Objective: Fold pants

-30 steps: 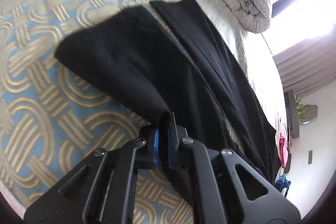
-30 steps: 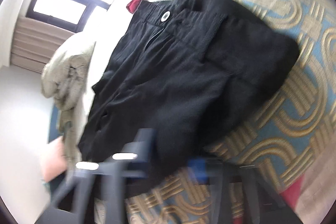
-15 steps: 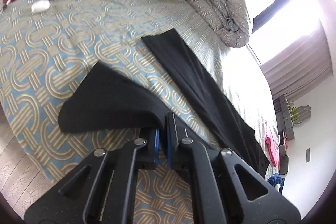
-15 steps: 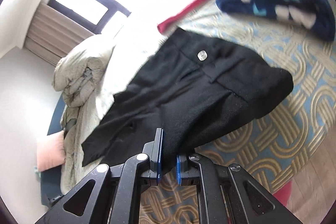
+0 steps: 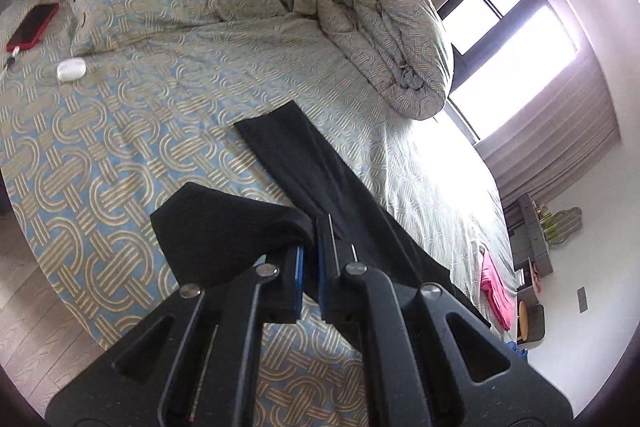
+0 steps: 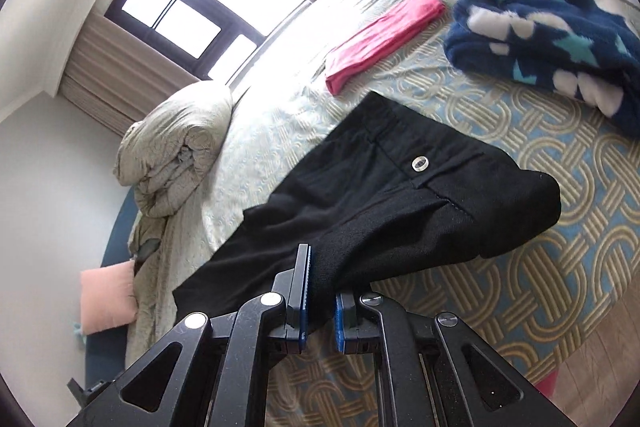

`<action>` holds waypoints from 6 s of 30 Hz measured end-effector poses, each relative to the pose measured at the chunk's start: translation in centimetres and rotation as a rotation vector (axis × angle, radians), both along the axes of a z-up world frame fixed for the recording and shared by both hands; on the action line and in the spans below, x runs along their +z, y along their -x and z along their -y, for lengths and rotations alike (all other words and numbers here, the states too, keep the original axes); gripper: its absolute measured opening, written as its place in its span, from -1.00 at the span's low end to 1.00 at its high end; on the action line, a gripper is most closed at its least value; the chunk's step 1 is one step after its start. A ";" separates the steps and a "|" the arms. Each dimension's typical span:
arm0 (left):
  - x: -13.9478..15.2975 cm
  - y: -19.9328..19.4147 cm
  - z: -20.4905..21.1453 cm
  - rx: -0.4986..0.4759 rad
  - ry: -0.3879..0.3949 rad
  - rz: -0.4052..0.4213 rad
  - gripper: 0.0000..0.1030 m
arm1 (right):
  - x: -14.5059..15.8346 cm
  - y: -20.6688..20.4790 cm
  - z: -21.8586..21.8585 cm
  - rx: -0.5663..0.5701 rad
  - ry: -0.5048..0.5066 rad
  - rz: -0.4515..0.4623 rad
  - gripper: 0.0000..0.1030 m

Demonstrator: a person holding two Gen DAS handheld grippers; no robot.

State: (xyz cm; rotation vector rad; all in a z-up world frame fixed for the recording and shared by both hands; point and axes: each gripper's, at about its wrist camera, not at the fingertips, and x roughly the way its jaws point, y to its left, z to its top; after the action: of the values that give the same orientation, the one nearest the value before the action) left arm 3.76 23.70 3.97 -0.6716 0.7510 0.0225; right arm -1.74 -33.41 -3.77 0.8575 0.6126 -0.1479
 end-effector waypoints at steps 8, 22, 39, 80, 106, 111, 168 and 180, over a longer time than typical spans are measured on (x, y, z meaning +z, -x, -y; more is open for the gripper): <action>2.3 -3.1 0.2 -0.003 -0.012 0.008 -0.87 | 2.5 -2.3 0.3 0.008 0.012 0.025 -0.84; -1.1 -17.7 4.1 -0.065 -0.091 -0.198 -0.87 | 3.5 -15.8 1.1 0.077 0.066 -0.090 -0.84; -10.7 -34.0 7.3 -0.044 -0.173 -0.598 -0.87 | -5.0 -32.2 4.9 0.043 -0.011 -0.466 -0.84; -8.7 -27.5 -2.4 -0.097 -0.259 -0.426 0.14 | -3.6 -19.0 9.0 0.100 0.364 -0.510 0.02; -9.3 -24.9 -9.0 0.064 -0.152 -0.371 -0.13 | -3.9 -16.0 6.0 0.048 0.321 -0.528 0.14; -12.2 -23.3 -7.0 -0.035 -0.105 -0.394 0.09 | -4.6 -16.8 5.3 0.096 0.348 -0.539 0.14; -14.2 -5.7 47.2 -1.368 -0.508 -0.046 0.03 | -7.8 -11.6 11.0 -0.015 0.015 -0.367 -0.39; -14.3 -6.7 43.9 -1.303 -0.406 -0.061 -0.31 | -7.3 -12.1 11.0 0.023 0.057 -0.381 -0.31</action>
State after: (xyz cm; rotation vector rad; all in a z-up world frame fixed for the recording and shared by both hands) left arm 10.48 -20.16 -10.36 0.2888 1.0881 -0.9716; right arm 10.39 -44.38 -11.07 0.7718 0.9700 -0.3106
